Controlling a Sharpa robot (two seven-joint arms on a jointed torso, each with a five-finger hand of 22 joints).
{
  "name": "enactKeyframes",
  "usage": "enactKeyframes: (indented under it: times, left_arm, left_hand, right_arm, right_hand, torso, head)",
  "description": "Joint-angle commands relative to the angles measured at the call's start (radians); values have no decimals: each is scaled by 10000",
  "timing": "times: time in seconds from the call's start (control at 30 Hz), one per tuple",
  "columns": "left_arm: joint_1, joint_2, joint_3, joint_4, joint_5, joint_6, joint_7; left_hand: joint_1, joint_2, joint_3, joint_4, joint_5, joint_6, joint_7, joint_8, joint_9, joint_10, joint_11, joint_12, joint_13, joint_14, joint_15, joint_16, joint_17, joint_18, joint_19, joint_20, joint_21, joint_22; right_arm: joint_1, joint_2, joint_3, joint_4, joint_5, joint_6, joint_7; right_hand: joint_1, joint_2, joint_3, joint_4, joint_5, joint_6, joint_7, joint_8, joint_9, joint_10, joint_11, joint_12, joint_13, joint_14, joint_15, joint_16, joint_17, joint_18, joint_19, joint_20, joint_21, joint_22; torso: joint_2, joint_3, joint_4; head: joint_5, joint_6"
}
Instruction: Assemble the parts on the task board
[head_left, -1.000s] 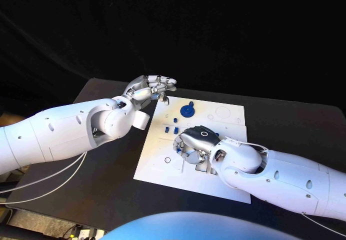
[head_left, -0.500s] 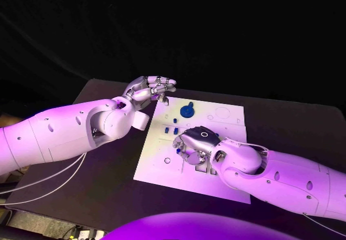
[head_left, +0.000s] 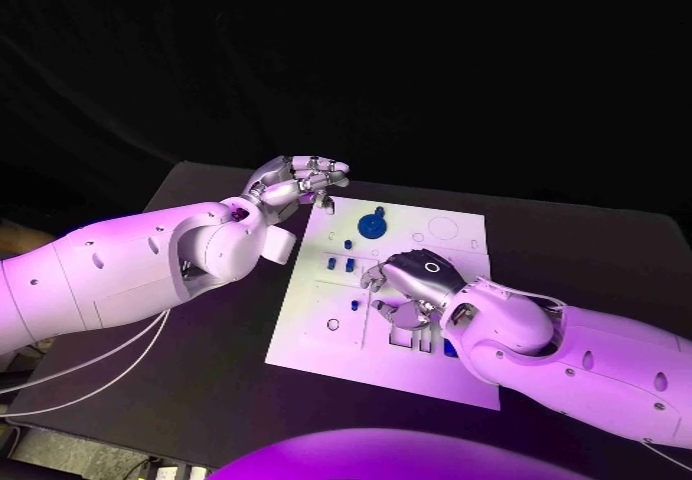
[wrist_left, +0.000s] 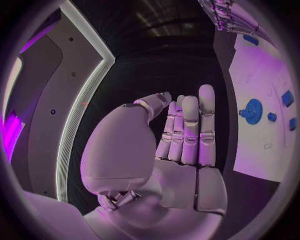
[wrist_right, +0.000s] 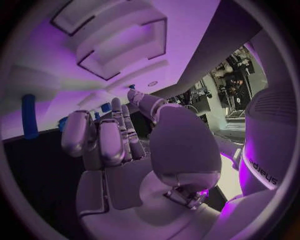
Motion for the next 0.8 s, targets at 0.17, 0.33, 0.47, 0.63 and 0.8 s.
enactKeyframes:
  times: [0.17, 0.33, 0.47, 0.63, 0.8]
  left_arm:
    - [4, -5, 4, 22, -22, 91, 54]
    - [4, -15, 2, 23, -22, 84, 75]
    - [4, -18, 1, 27, -22, 84, 87]
    - [4, -17, -1, 43, -22, 49, 173]
    - [3, -7, -2, 53, -23, 53, 212]
  left_hand:
    - [-21, 21, -48, 10, 3, -43, 41, -70, -11, -76, 0, -26, -9, 22, 13, 44, -15, 56, 48, 27, -64, -10]
    - [-21, 21, -48, 10, 3, -43, 41, -70, -11, -76, 0, -26, -9, 22, 13, 44, -15, 56, 48, 27, -64, -10]
    - [-21, 21, -48, 10, 3, -43, 41, -70, -11, -76, 0, -26, -9, 22, 13, 44, -15, 56, 48, 27, -64, -10]
    - [-2, 31, -40, -2, 7, -38, 36, -69, -10, -71, -5, -29, -7, 21, 10, 45, -16, 58, 50, 27, -68, -13]
    - [3, 37, -37, -4, 9, -36, 35, -69, -10, -67, -7, -28, -6, 21, 9, 46, -17, 59, 51, 27, -68, -14]
  right_arm:
    - [383, -941, 146, 639, 677, 52, -332]
    - [834, -1542, 211, 722, 1250, 1263, -778]
    - [995, -1830, 226, 580, 1401, 1662, -773]
    - [1077, -2053, 218, 476, 1440, 2042, -691]
    - [1081, -2029, 182, 301, 1491, 2237, -600]
  right_hand:
    - [-91, -106, -128, 91, 27, 65, 1, 5, 38, -55, -2, 150, 32, -22, 17, -21, 11, 150, -6, 27, 17, 46]
    - [-424, -339, -1328, 580, -99, -764, 77, -422, -76, -1005, 65, 151, -121, -227, 73, -371, -698, 356, -581, 79, -934, -665]
    - [152, -46, -2324, 751, -129, -702, 59, -363, -3, -1360, 87, 510, -198, -304, 94, -498, -991, 445, -795, 103, -1449, -1020]
    - [369, 24, -2535, 774, -169, -749, -77, -403, -13, -1468, 70, 646, -245, -335, 84, -547, -1095, 475, -868, 95, -1645, -1150]
    - [490, 111, -2606, 808, -147, -634, -112, -359, 5, -1370, 30, 830, -250, -321, 52, -535, -1081, 470, -829, 72, -1653, -1139]
  torso:
    - [5, 10, -9]
    - [-4, -2, -33]
    - [-12, -14, -38]
    - [6, 5, -38]
    - [-7, -18, -53]
  head:
    - [-124, 97]
    - [-177, 174]
    - [-241, 199]
    - [-282, 224]
    - [-273, 207]
